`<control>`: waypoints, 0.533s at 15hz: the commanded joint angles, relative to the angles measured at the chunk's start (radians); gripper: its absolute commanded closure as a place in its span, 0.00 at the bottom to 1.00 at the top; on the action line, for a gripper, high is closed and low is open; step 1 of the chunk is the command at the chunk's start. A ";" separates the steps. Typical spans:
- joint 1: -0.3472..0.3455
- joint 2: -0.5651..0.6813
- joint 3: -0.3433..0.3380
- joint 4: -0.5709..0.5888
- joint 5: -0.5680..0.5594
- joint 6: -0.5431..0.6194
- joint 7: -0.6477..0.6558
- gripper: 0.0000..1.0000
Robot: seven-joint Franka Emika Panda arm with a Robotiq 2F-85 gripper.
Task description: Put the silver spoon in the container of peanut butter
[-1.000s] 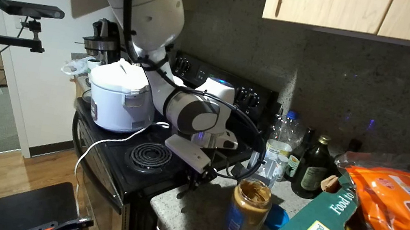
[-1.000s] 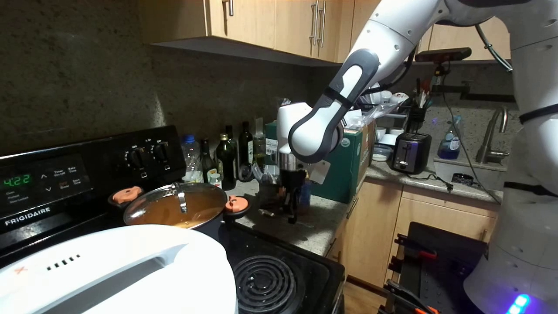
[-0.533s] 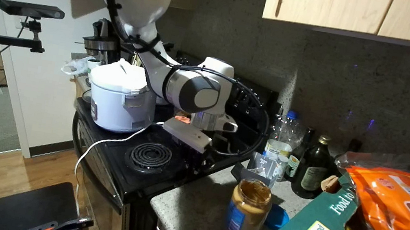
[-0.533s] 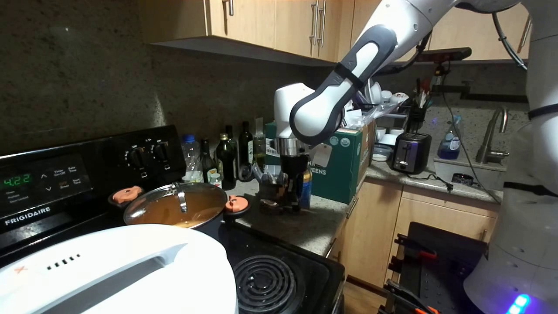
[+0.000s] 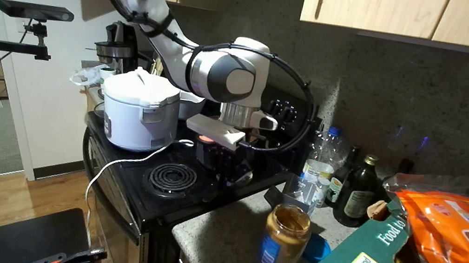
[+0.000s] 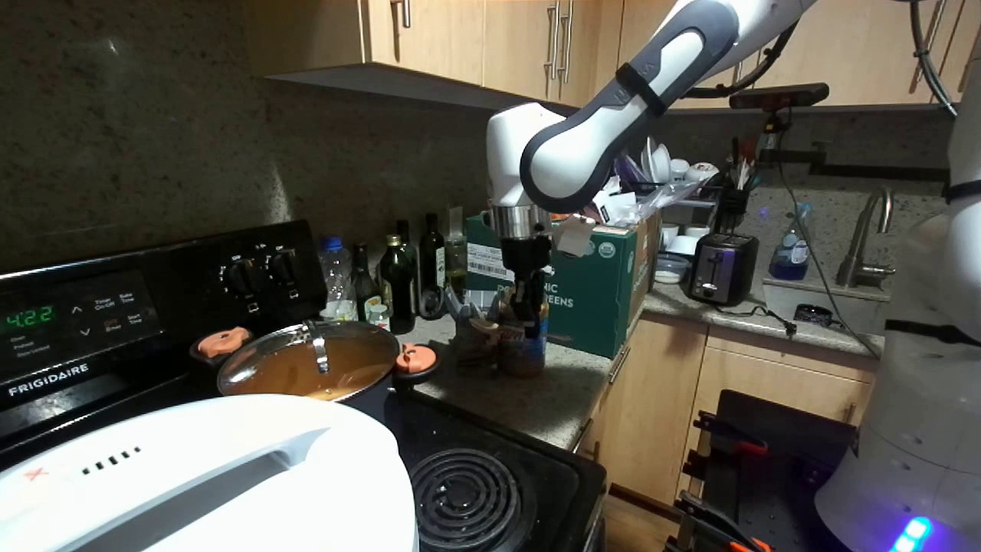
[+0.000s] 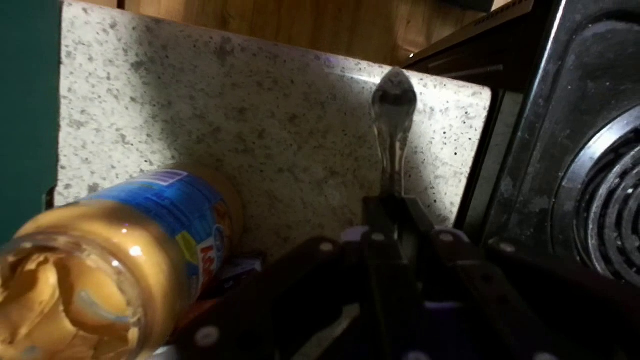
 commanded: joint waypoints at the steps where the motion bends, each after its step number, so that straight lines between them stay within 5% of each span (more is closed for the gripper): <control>1: 0.009 -0.071 -0.013 0.001 -0.048 -0.094 0.047 0.95; 8: -0.009 -0.110 -0.038 0.068 -0.093 -0.244 0.069 0.95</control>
